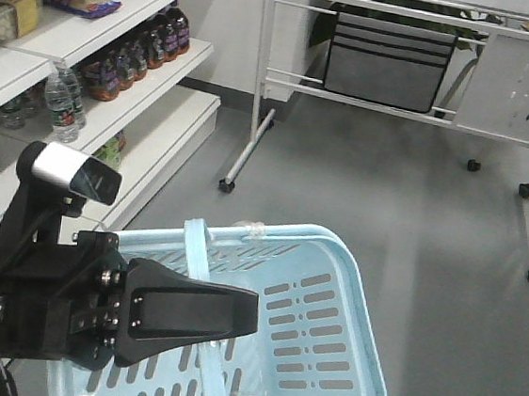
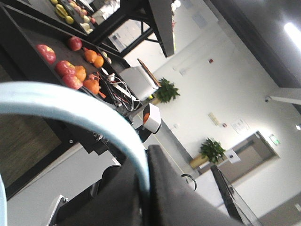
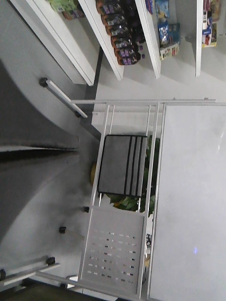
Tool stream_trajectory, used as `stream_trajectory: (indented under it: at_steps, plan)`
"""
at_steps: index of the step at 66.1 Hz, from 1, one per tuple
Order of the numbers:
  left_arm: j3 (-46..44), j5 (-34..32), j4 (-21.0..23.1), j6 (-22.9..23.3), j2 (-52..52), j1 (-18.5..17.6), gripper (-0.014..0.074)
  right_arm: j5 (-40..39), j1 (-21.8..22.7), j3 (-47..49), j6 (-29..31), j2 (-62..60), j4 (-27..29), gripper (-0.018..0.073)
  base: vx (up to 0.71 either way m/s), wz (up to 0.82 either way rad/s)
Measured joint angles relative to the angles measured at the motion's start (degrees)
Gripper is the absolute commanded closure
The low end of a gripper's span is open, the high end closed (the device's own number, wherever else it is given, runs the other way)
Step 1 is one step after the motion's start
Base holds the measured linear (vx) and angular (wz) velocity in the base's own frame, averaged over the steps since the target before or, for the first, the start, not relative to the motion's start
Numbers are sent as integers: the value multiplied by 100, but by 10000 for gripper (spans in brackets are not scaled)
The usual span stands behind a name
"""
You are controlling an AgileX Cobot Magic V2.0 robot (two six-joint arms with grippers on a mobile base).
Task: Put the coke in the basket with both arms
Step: 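Drive the base away from the shelf carrying the basket in the left gripper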
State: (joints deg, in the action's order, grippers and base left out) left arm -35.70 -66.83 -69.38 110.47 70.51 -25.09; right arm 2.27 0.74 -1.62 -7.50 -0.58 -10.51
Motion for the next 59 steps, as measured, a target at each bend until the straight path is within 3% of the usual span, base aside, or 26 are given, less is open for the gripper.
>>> stream_trajectory:
  at_steps: [59]
  plan:
    - [0, 0, 0, 0, 0, 0, 603, 0, 0, 0, 0, 0, 0, 564, 13, -33]
